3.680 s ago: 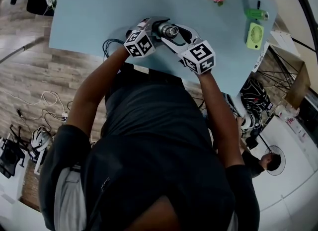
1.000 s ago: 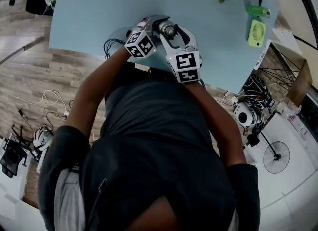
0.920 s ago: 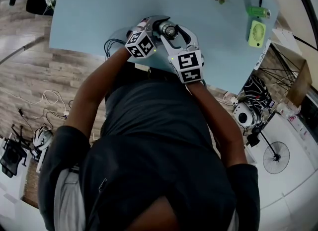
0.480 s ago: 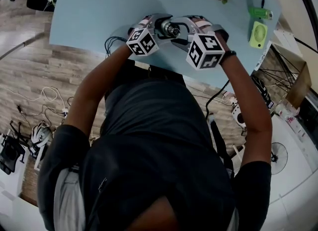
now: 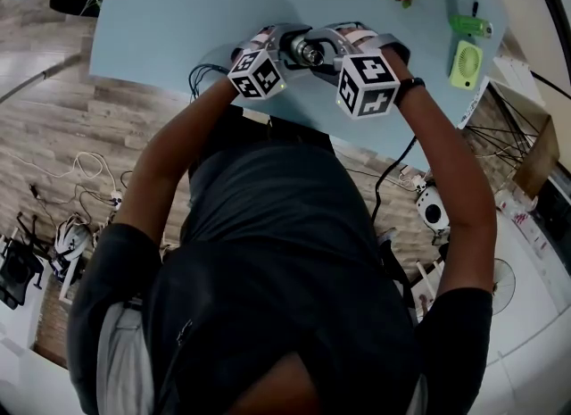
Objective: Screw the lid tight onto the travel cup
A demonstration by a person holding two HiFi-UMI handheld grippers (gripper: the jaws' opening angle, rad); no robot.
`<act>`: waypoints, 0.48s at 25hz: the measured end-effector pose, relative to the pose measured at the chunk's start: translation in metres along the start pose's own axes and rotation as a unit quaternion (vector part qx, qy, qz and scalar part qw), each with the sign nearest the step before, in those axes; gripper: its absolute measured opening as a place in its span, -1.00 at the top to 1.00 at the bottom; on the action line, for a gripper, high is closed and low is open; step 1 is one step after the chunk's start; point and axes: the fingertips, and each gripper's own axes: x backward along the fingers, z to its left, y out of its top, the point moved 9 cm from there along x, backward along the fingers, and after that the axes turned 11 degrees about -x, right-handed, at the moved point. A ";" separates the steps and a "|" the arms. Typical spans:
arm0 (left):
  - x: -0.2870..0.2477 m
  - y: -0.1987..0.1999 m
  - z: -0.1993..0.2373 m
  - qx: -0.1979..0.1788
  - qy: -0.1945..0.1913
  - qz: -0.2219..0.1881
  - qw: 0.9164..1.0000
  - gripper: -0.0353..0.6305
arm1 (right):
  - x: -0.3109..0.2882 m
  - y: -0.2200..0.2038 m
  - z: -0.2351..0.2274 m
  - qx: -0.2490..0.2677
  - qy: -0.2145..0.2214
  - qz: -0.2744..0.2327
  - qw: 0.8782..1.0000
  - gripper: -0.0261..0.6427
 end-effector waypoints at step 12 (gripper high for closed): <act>0.002 -0.001 -0.001 0.002 0.008 0.002 1.000 -0.40 | -0.016 -0.002 0.040 -0.482 -0.291 -0.182 0.806 0.18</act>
